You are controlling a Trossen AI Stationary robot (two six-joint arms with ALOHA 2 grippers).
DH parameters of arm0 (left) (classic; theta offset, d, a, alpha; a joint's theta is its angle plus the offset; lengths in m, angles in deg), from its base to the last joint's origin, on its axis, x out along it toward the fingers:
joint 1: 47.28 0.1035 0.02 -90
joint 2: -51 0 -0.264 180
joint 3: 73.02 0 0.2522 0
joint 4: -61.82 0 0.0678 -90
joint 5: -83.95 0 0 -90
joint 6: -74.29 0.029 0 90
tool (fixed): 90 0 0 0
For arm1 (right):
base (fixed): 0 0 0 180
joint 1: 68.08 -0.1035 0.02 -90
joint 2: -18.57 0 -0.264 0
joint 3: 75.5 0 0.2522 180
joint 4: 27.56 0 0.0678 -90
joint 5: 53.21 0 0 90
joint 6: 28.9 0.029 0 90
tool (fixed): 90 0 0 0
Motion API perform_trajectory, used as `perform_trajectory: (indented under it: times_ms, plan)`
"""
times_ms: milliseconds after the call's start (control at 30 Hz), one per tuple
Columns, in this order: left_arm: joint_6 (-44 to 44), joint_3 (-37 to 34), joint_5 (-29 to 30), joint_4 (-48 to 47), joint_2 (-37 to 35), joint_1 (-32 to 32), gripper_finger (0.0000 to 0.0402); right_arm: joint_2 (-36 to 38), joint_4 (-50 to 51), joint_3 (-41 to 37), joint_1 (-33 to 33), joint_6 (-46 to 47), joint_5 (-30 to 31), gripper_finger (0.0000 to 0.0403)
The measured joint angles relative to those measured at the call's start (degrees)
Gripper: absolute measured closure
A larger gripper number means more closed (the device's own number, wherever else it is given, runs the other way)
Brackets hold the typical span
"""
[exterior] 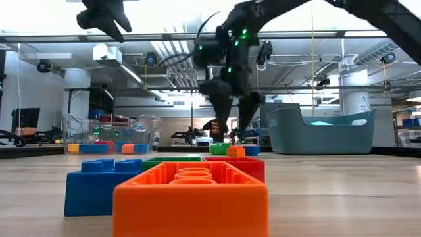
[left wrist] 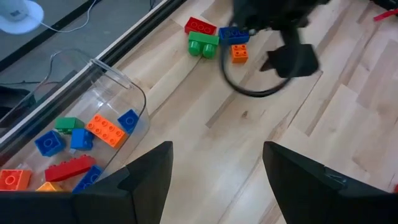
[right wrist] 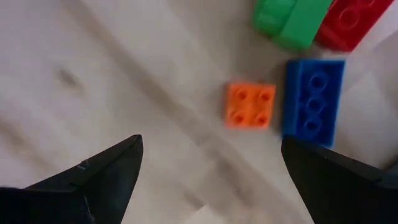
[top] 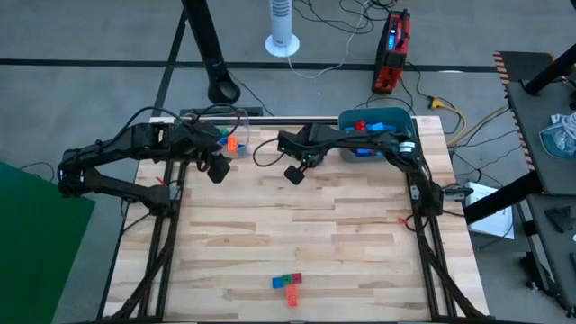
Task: Sort blocks by size
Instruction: Put the small orange game piece into the transparent bin
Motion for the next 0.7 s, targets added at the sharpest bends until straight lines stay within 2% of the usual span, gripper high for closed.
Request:
perform_trajectory:
  times_ms: [133, 267, 700]
  plan:
    - [0.03, 0.00, 1.24, 0.02, -0.02, 0.00, 0.0166, -2.75, -0.18, 2.08, 1.66, -4.03, 2.90, 0.0030]
    - [0.02, 0.00, 3.21, 0.00, 0.00, 0.00, 0.0166, -5.04, -0.41, 3.07, 2.69, -6.62, 3.29, 0.0030]
    - [-0.13, 0.00, 6.04, 0.04, 0.04, 0.03, 0.0166, -5.94, -1.56, 2.92, 2.42, -7.25, 2.99, 0.0030]
